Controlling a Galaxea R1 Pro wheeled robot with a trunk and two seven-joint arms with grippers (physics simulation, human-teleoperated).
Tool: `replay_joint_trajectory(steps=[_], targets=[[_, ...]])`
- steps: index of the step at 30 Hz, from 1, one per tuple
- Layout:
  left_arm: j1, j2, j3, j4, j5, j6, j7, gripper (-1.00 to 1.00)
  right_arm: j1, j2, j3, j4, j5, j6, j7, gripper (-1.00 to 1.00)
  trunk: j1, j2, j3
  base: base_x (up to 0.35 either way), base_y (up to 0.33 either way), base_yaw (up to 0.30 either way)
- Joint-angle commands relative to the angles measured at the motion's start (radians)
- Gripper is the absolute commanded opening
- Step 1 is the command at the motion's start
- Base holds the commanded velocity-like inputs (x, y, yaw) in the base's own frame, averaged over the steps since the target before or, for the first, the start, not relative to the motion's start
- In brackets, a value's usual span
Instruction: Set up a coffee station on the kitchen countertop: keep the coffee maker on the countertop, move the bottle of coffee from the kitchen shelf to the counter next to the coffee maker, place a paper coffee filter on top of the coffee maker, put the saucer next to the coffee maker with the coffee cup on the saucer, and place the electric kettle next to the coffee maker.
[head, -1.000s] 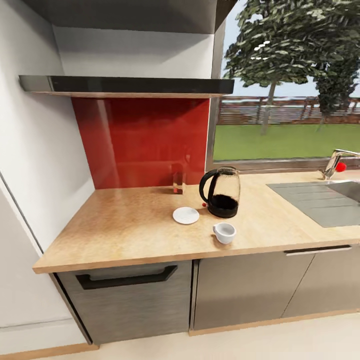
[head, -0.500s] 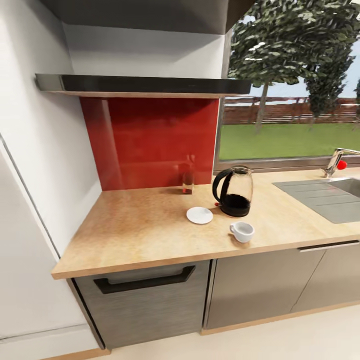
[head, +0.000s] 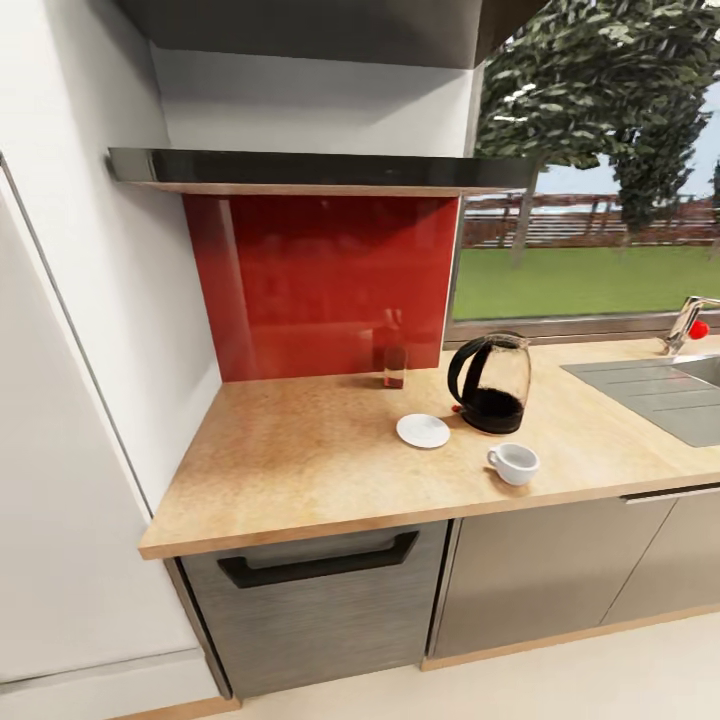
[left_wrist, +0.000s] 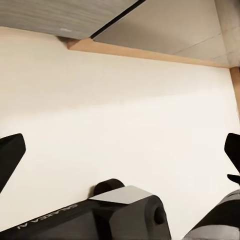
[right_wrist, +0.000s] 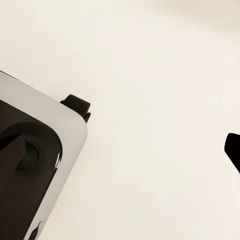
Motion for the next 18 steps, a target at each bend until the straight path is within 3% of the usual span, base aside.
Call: replay_joint_trajectory(steps=[1, 7, 8, 18], targets=[[-0.001, 0.003, -0.009, 0.001, 0.006, -0.006, -0.001, 1.0, -0.001, 0.0, -0.002, 0.0, 0.01, -0.004, 0.001, 1.0, 0.0, -0.001, -0.001, 0.0, 0.019, 0.0], [0.001, 0.024, -0.007, 0.077, 0.008, -0.006, 0.0, 1.0, -0.001, -0.002, -0.008, -0.001, 0.007, -0.004, 0.0, 1.0, 0.0, -0.001, -0.001, 0.0, 0.004, 0.0], [0.024, 0.029, -0.008, 0.087, 0.009, -0.006, 0.0, 1.0, -0.001, -0.005, -0.01, -0.003, 0.005, -0.004, 0.0, 1.0, 0.0, -0.001, -0.001, 0.0, 0.0, 0.0], [0.048, 0.027, -0.008, 0.091, 0.01, -0.006, 0.001, 1.0, -0.001, -0.013, -0.011, -0.004, 0.004, -0.031, -0.002, 1.0, 0.0, -0.001, -0.001, 0.0, 0.0, 0.0]])
